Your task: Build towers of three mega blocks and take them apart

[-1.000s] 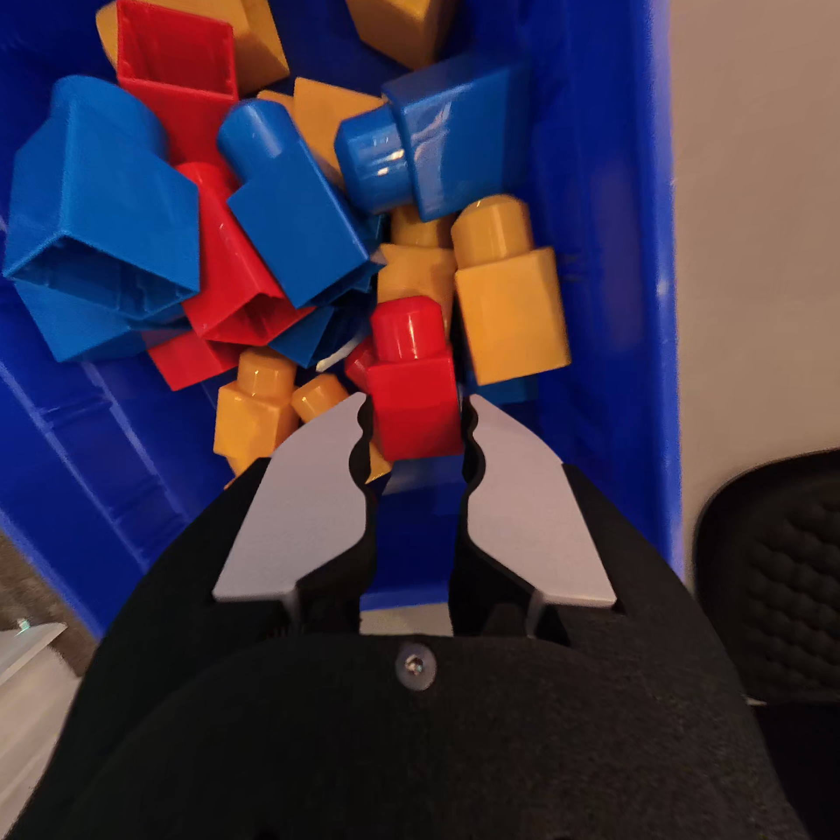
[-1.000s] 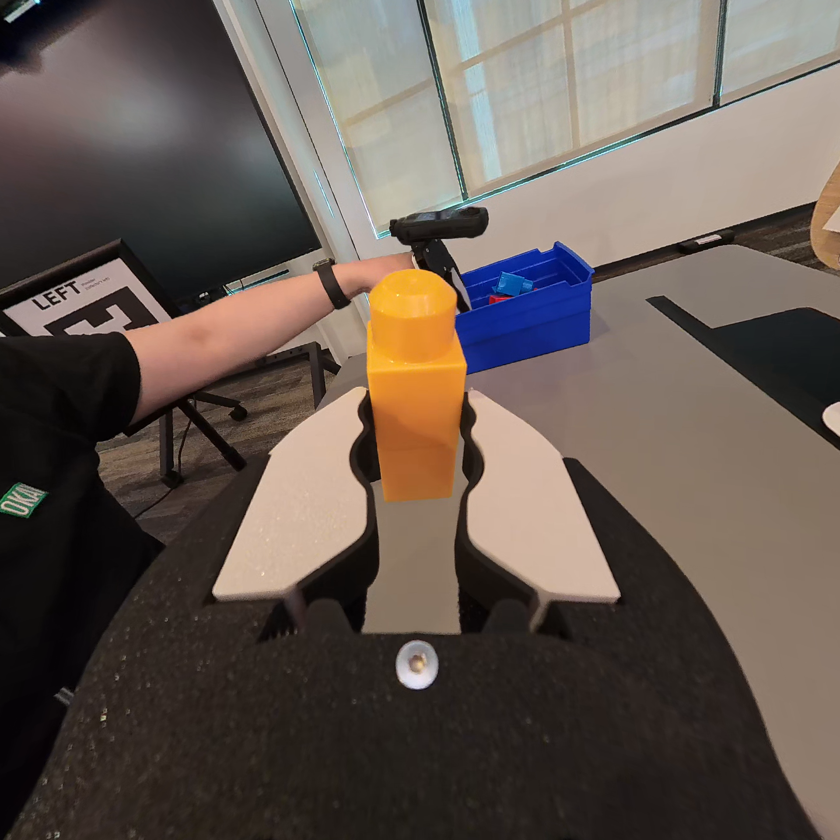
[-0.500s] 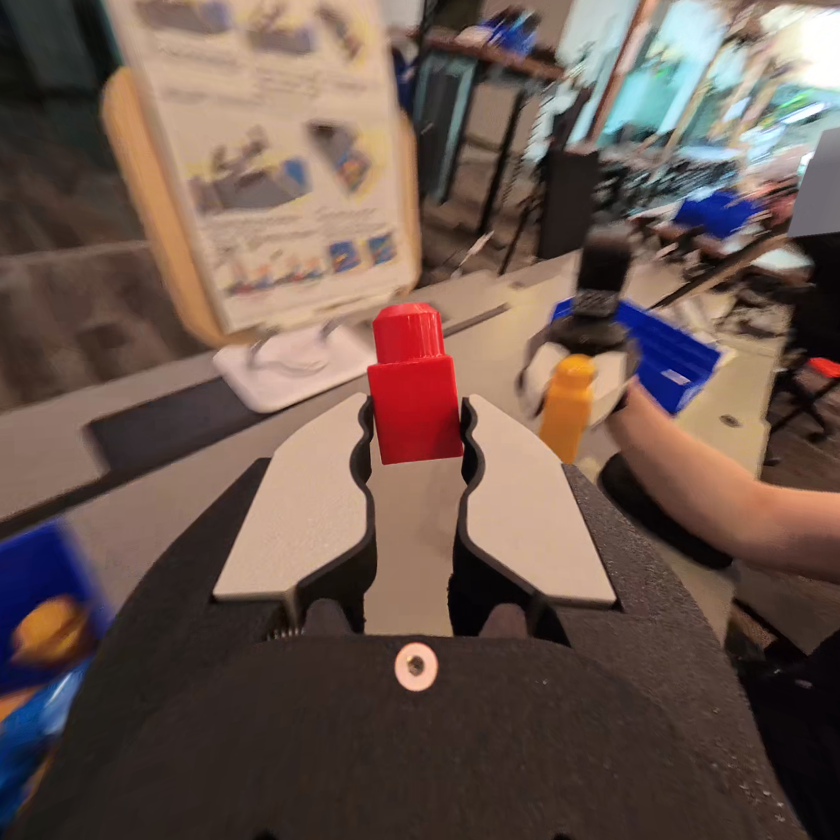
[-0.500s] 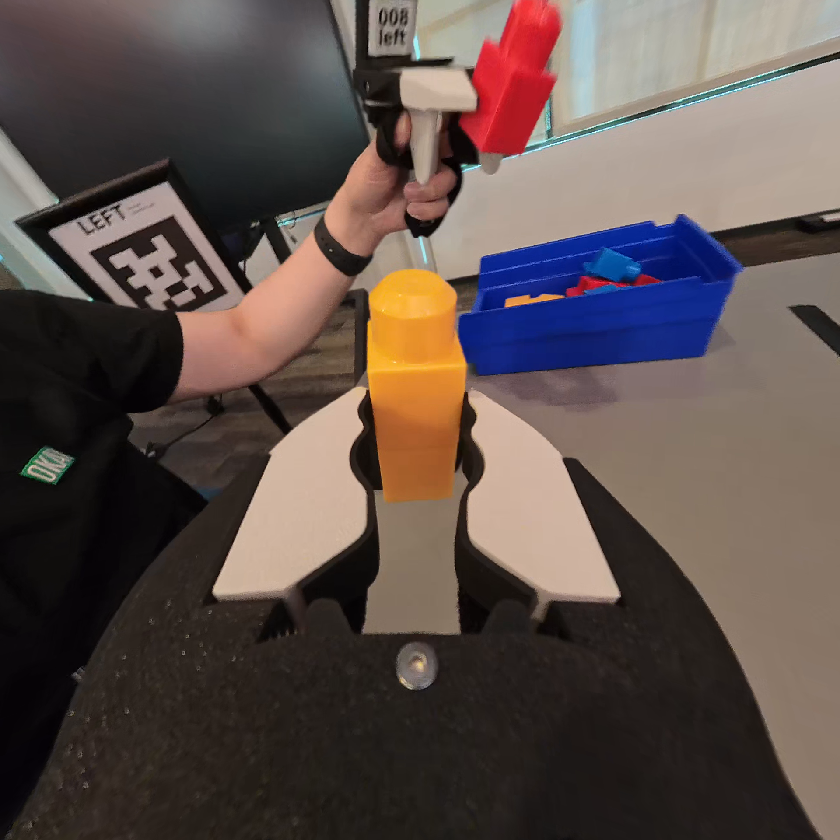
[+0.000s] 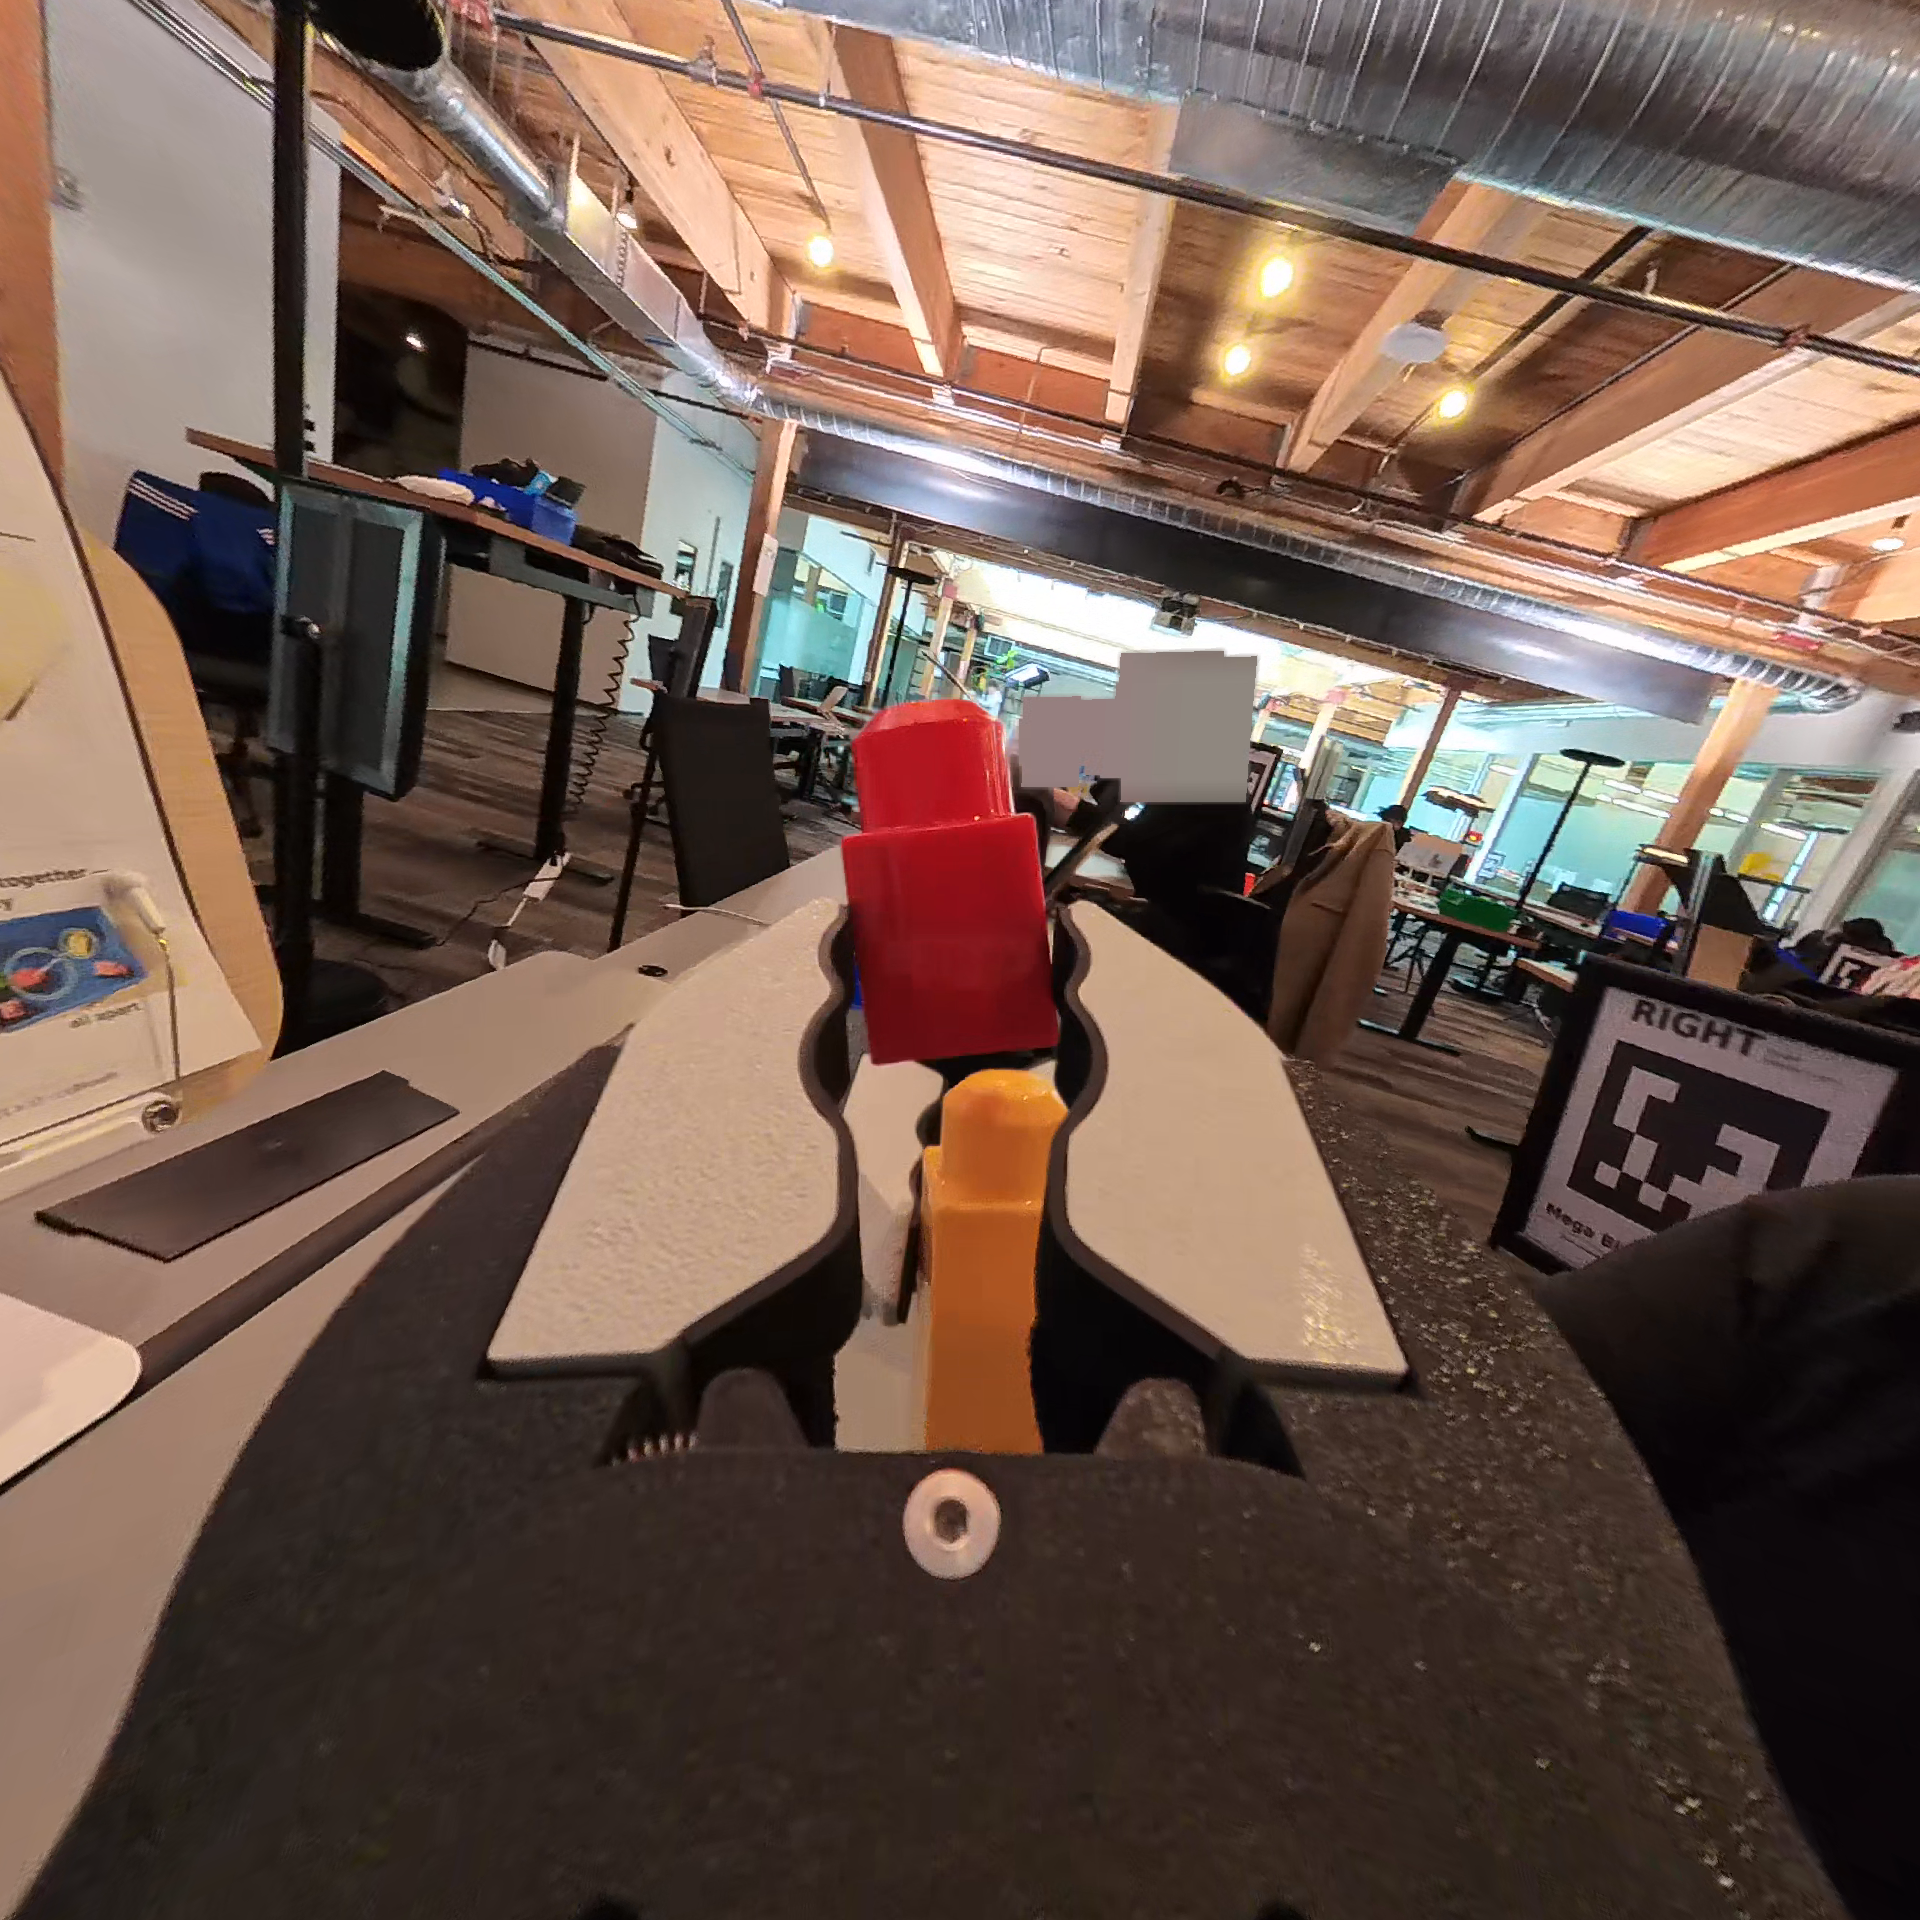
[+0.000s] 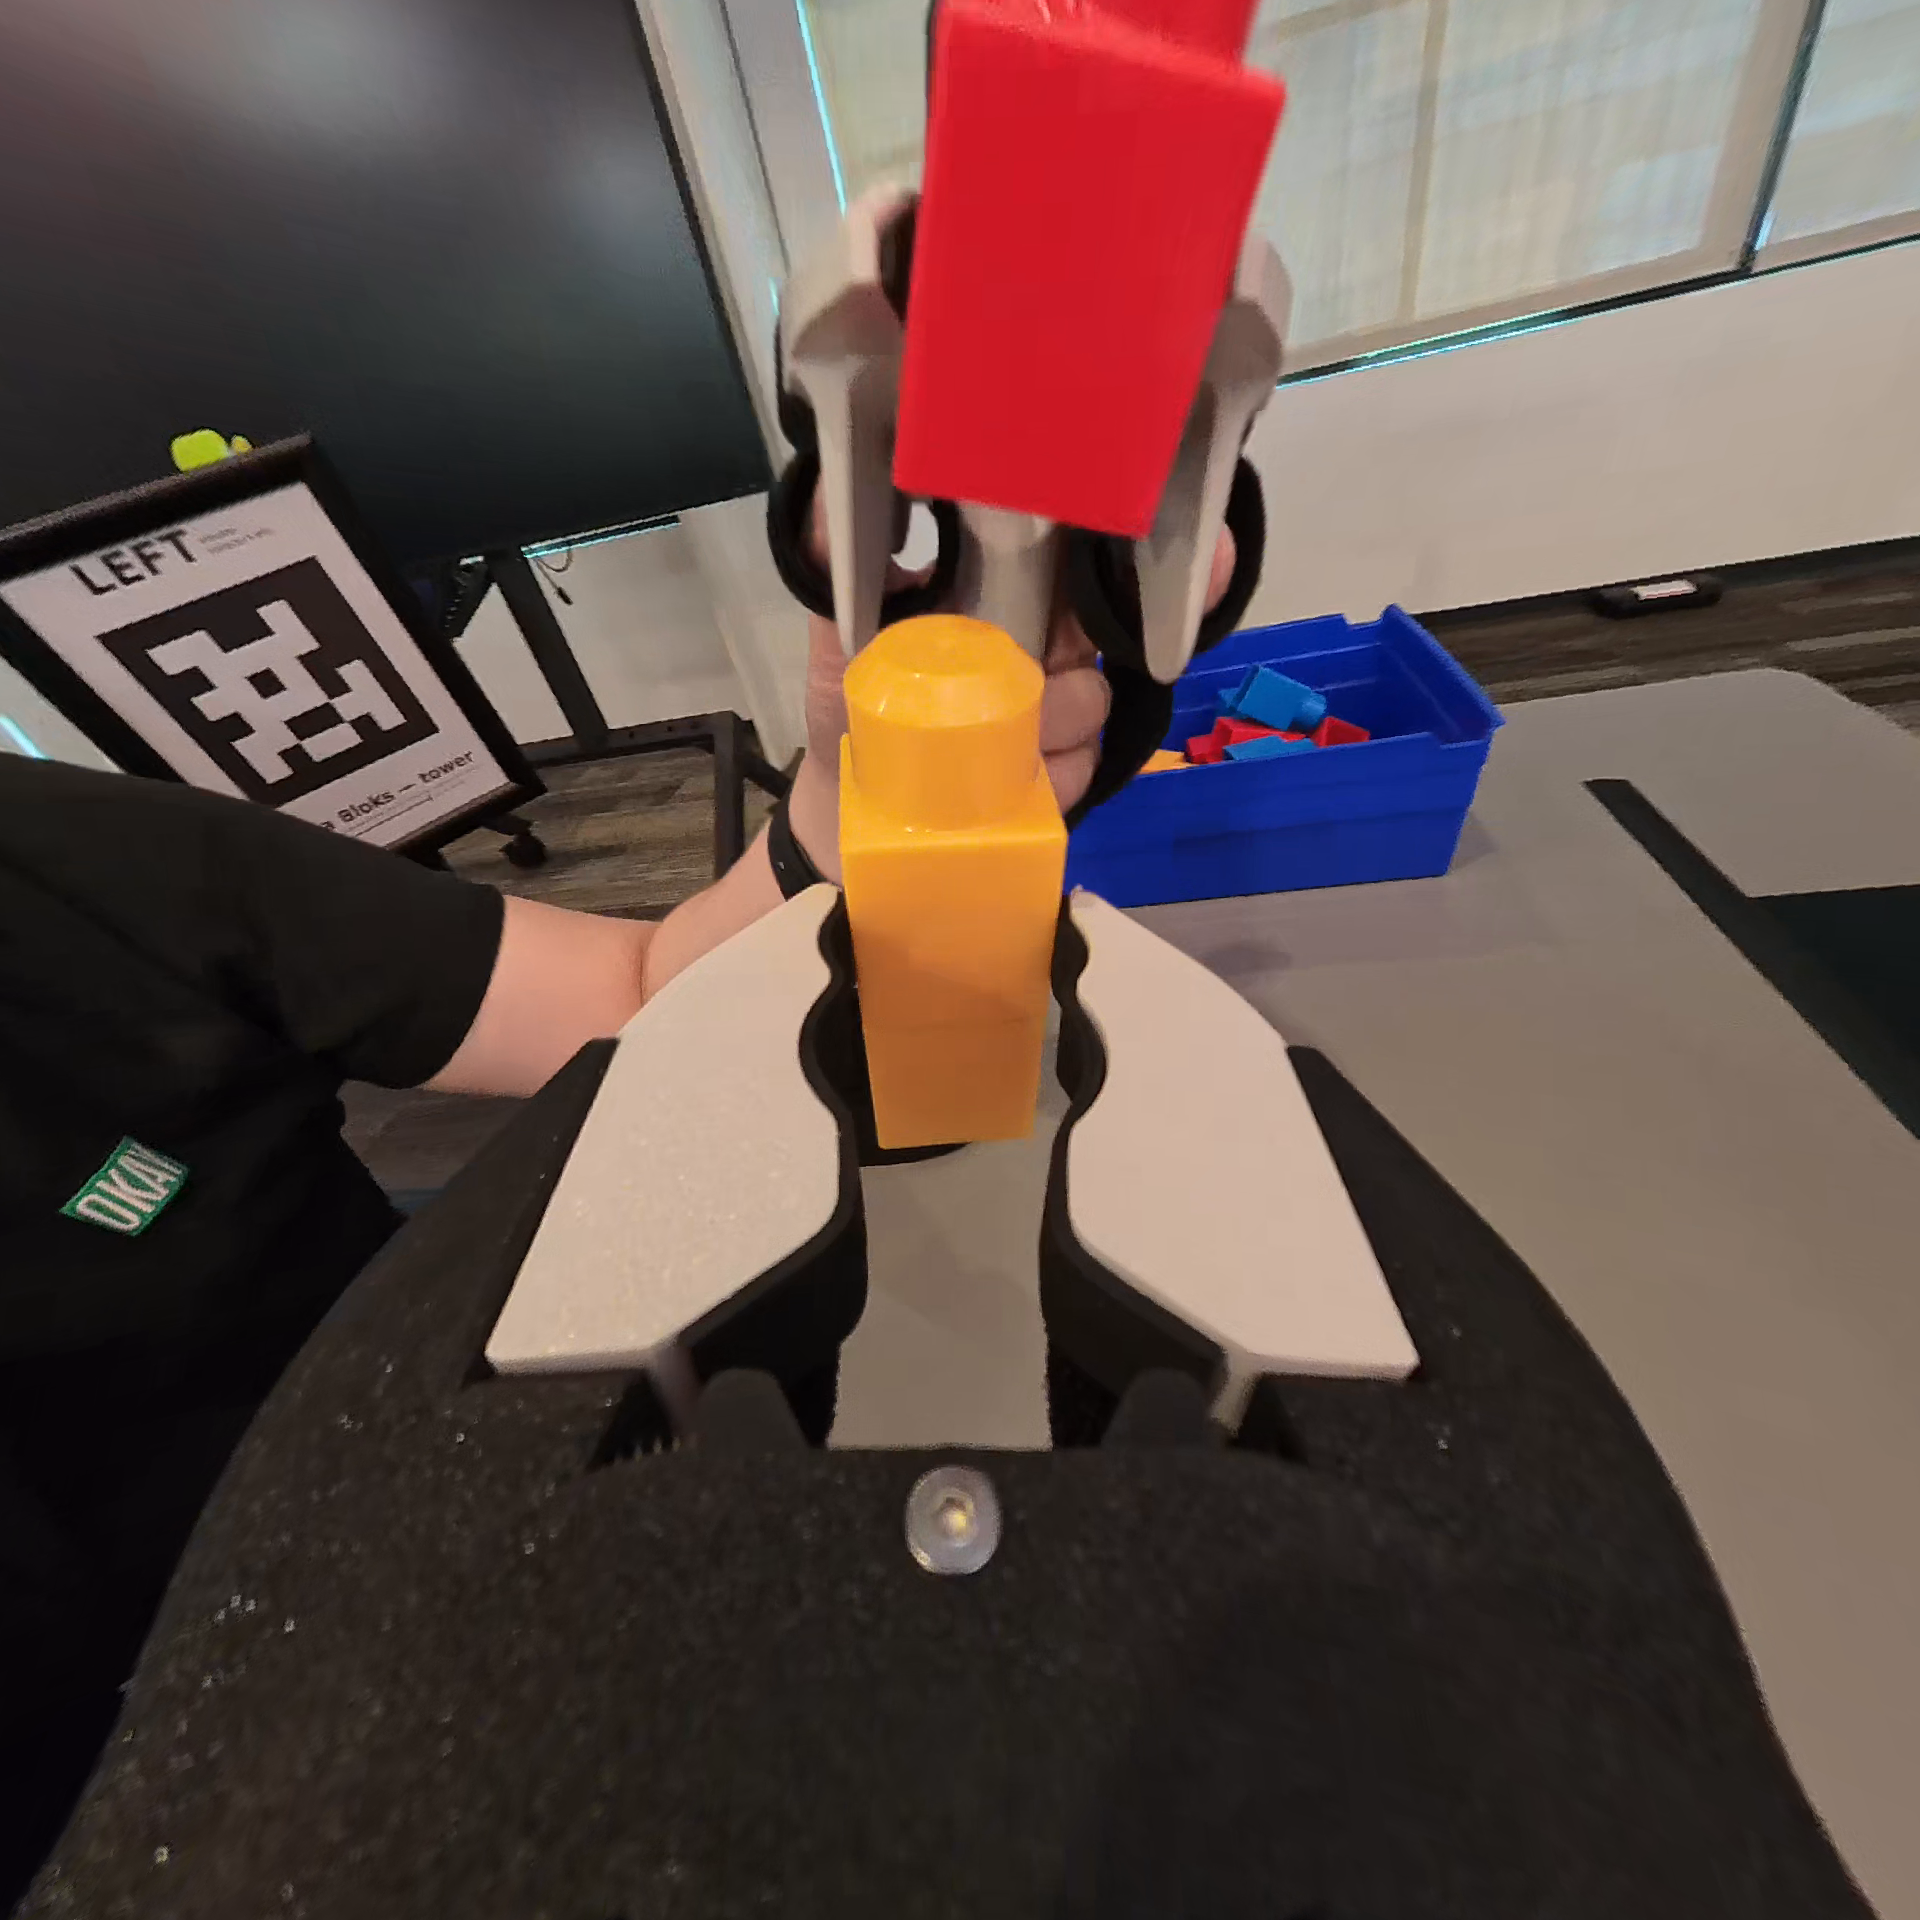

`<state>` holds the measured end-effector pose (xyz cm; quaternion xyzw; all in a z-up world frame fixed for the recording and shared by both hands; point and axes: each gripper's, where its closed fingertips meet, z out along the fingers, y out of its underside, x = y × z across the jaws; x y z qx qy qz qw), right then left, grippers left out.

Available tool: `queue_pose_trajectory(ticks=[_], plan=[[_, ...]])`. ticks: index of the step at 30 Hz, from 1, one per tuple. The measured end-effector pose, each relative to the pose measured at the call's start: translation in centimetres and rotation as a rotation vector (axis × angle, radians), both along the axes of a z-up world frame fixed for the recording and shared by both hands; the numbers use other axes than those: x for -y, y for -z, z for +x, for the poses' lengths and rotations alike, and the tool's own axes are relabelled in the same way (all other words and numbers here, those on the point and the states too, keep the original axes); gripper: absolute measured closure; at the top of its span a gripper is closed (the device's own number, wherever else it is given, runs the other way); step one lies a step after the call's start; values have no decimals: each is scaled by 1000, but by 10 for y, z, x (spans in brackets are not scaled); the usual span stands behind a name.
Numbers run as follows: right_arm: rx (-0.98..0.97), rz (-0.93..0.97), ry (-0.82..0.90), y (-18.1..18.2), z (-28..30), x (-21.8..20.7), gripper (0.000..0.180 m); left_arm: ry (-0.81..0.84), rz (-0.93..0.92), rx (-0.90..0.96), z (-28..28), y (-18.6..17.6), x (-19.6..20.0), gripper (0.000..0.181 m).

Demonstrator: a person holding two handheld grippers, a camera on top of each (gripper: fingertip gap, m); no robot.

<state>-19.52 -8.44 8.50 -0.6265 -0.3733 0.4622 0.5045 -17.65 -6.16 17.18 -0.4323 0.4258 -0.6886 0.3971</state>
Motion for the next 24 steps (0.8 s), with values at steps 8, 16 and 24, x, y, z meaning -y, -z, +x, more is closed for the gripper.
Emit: queue_pose_trajectory(ticks=[8, 16, 24], plan=[[43, -71, 53, 11, 2, -10, 144, 41, -14, 50, 10, 17, 2, 145], [10, -71, 37, 6, 2, -8, 144, 17, 46, 30, 12, 20, 6, 145], [-3, -63, 65, 4, 11, -11, 144, 43, 33, -18, 19, 31, 8, 145]])
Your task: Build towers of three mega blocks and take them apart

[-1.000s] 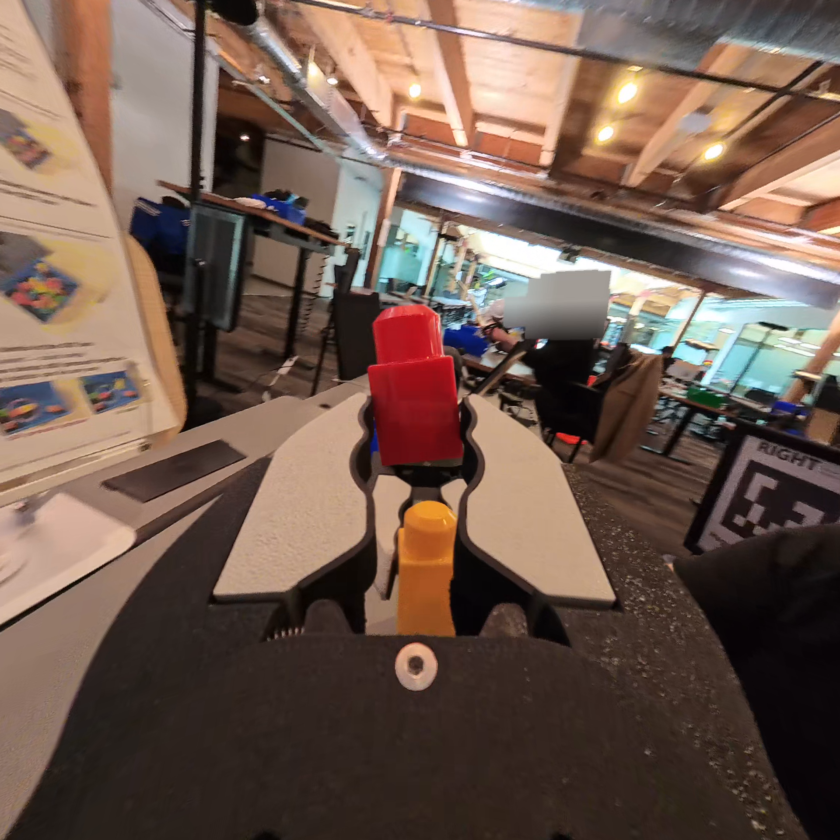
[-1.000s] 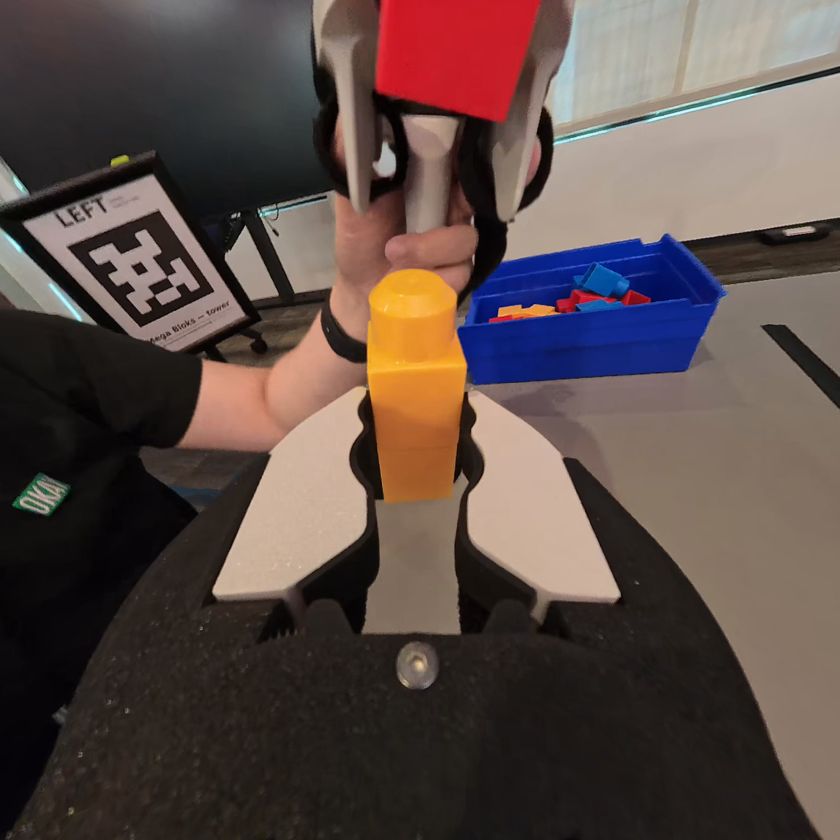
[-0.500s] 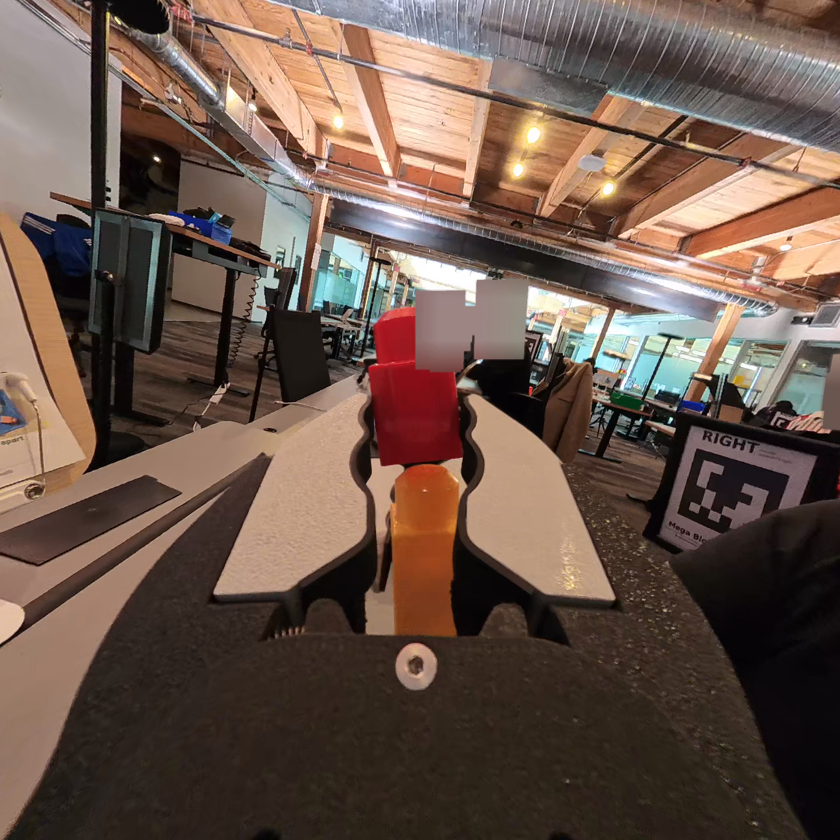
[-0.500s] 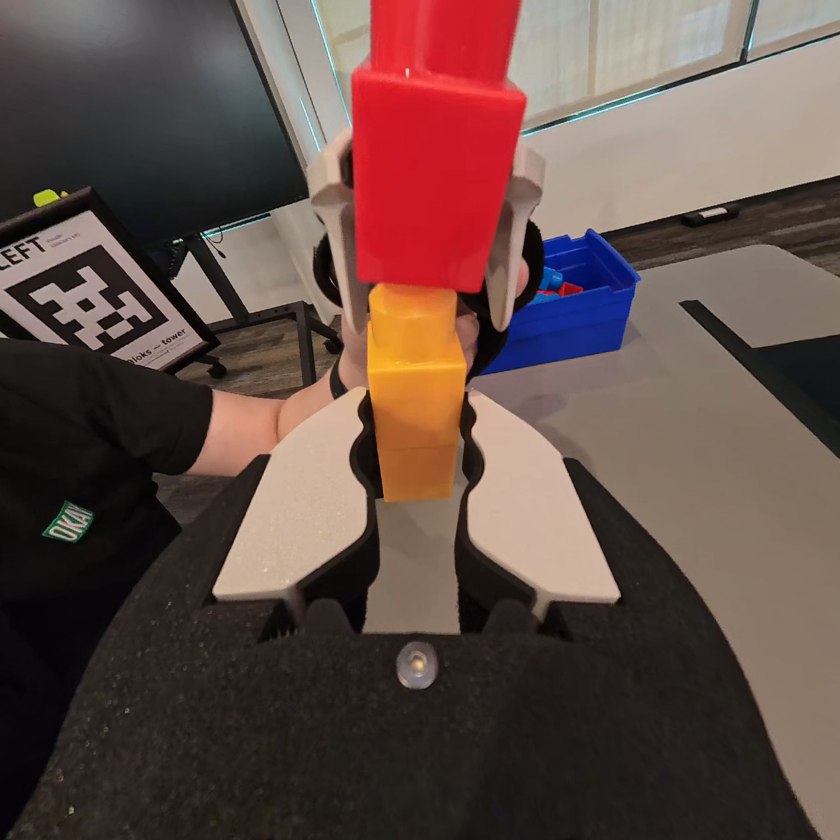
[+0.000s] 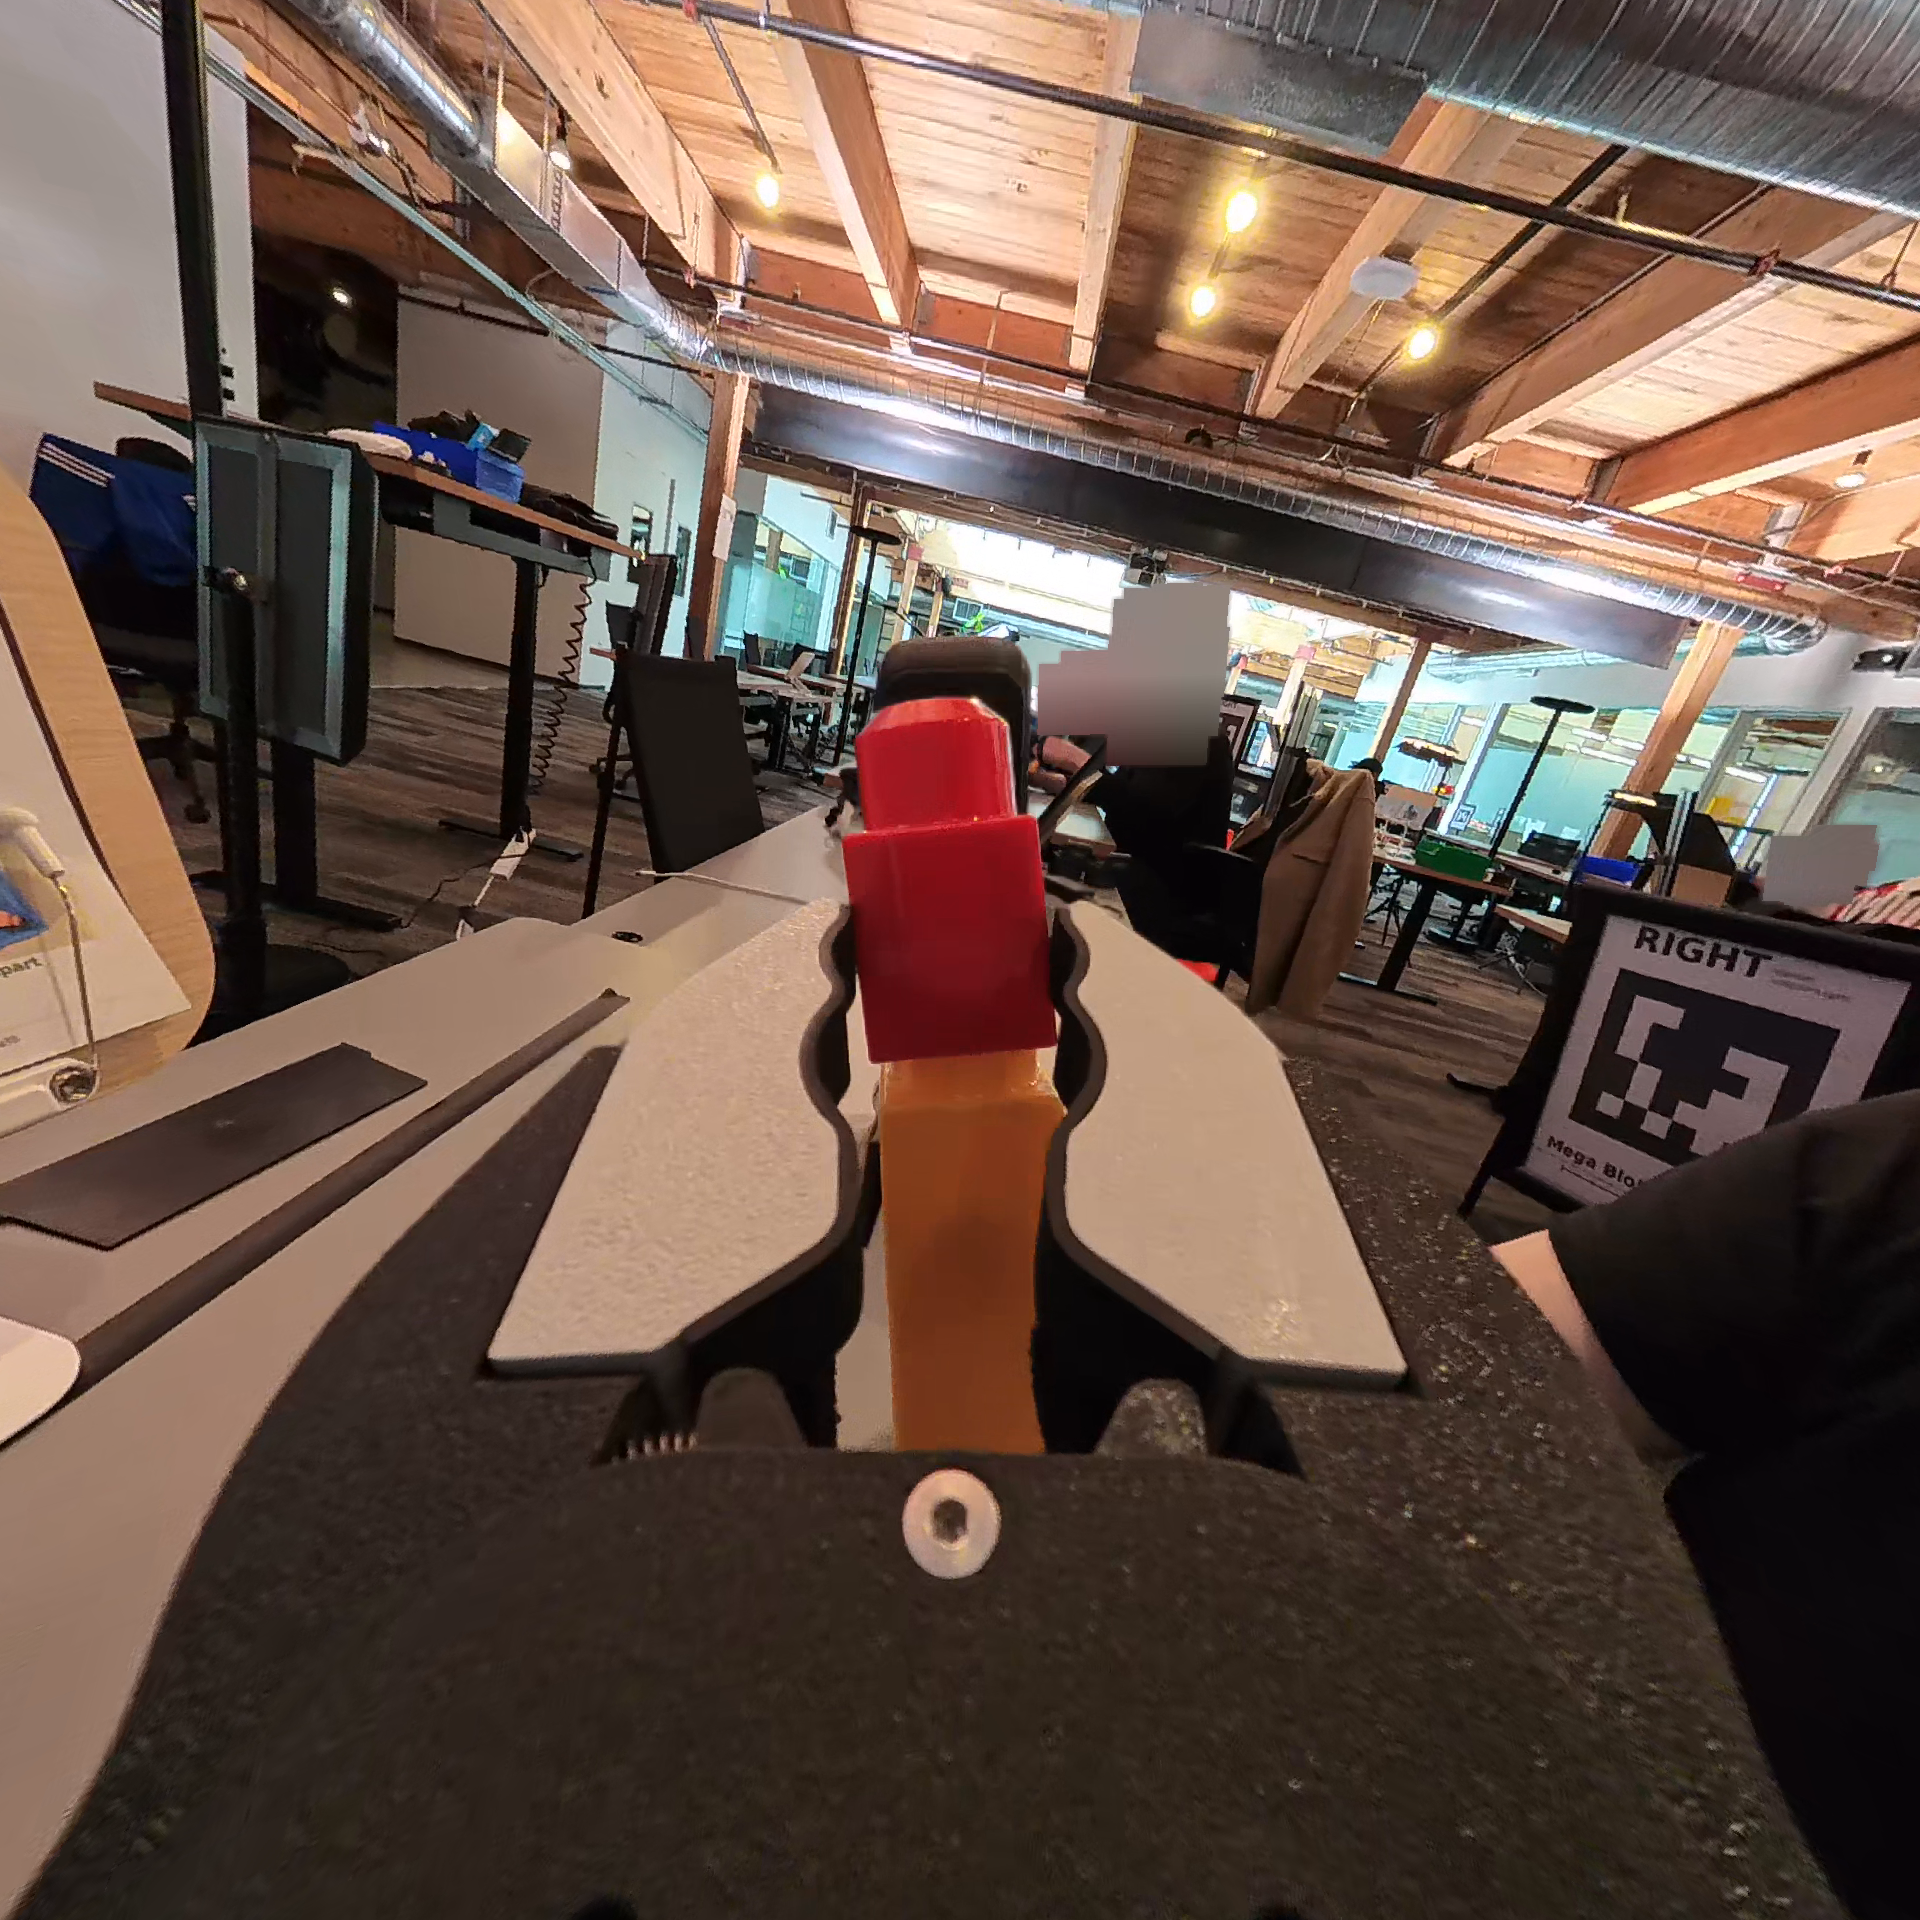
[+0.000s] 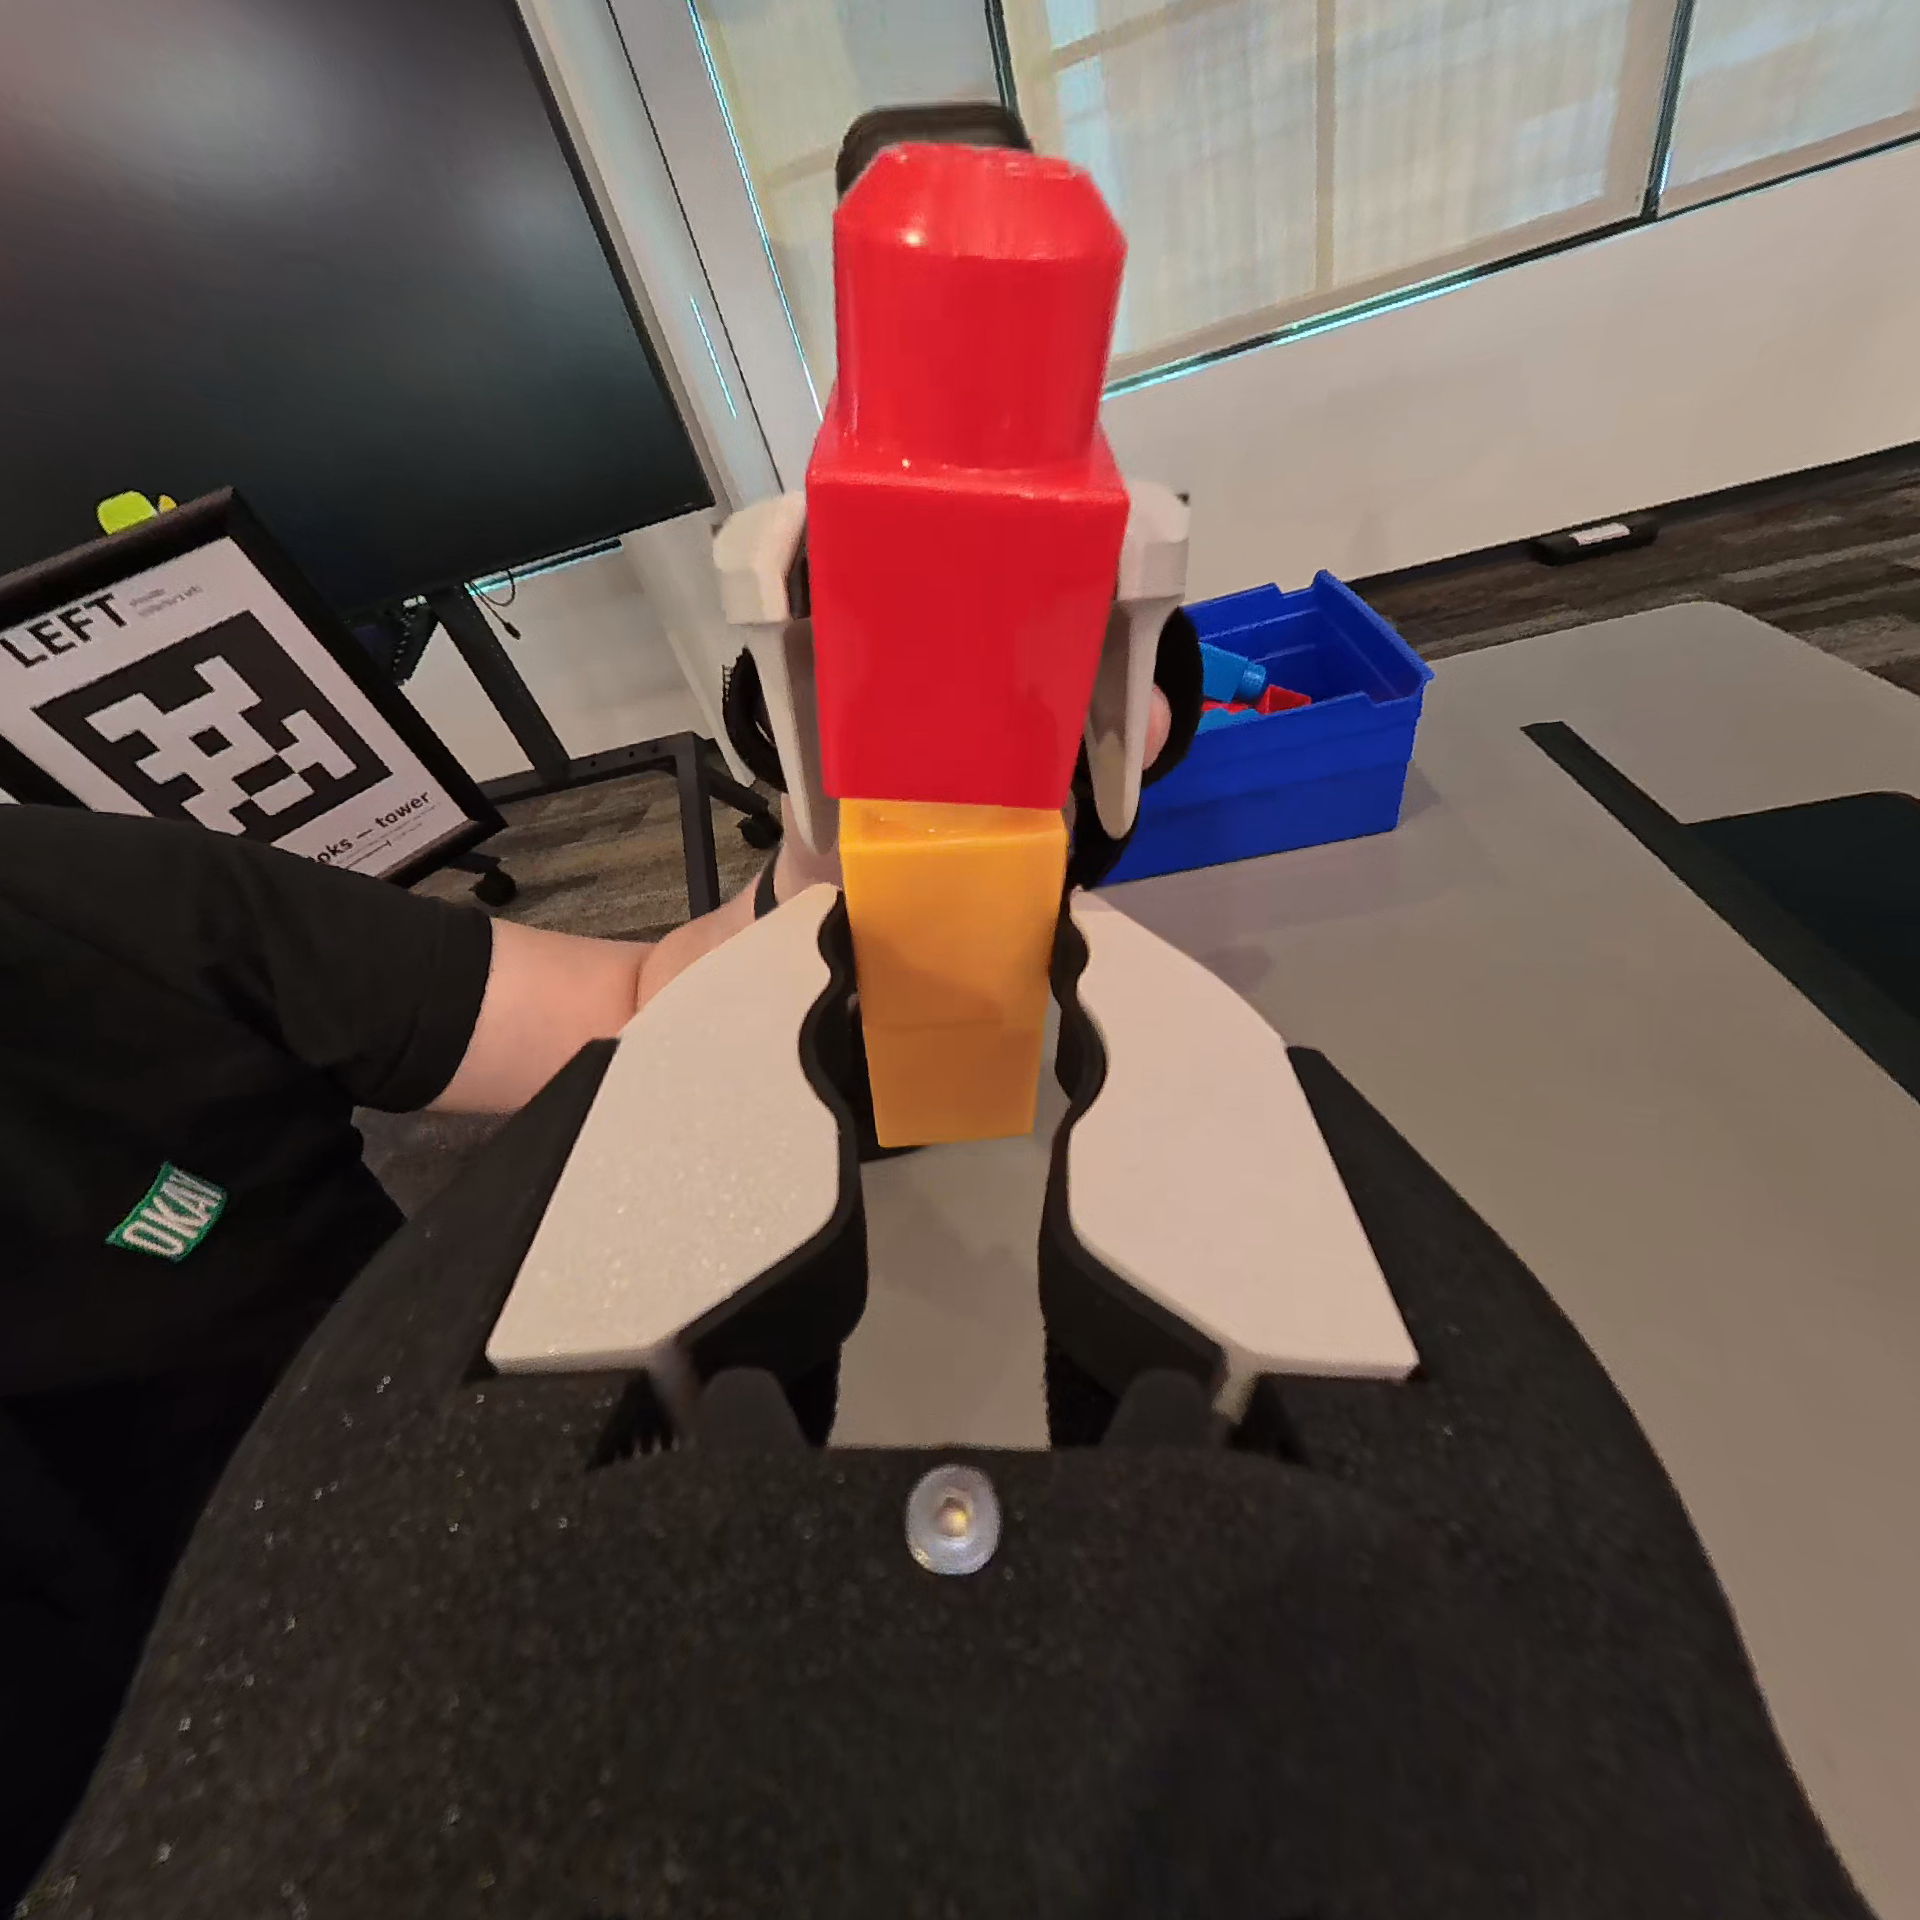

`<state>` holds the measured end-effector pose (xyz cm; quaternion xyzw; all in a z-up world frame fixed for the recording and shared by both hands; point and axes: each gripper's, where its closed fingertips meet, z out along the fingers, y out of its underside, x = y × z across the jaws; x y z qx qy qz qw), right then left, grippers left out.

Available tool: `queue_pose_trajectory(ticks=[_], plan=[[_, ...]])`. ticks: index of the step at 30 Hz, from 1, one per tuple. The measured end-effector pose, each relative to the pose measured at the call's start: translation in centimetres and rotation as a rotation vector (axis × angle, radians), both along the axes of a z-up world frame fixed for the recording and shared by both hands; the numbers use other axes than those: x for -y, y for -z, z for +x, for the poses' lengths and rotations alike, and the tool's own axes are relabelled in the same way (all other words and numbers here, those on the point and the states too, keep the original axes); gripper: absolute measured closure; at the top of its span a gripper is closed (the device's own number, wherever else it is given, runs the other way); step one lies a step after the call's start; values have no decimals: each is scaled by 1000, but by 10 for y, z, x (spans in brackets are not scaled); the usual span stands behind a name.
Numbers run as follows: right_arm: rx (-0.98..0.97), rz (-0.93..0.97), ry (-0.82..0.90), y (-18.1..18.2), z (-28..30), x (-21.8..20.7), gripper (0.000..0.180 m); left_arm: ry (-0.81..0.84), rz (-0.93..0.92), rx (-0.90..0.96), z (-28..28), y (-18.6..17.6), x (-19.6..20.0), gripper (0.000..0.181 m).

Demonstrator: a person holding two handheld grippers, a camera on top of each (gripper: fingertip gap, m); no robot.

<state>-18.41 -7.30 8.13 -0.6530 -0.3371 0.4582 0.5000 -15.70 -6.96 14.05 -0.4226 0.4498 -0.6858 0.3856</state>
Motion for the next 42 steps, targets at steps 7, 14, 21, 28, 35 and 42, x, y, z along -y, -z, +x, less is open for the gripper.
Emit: queue_pose_trajectory(ticks=[7, 14, 21, 28, 35, 42], plan=[[-31, 12, 58, -7, 15, -5, 145, -35, -6, -15, 0, 3, -9, 146], [63, 73, 116, -2, 15, -9, 145, -26, -23, -22, 2, 5, -8, 146], [98, 55, 95, 1, 14, -4, 144, -5, 18, -47, 0, 7, -4, 144], [132, 47, 69, 9, 6, -4, 144, -8, 44, -61, 5, 11, 0, 143], [143, 50, 74, 12, 7, -6, 145, 42, -3, -114, 4, 17, -1, 145], [190, 47, 113, 14, 4, -9, 145, 22, 34, -148, 2, 19, -3, 145]])
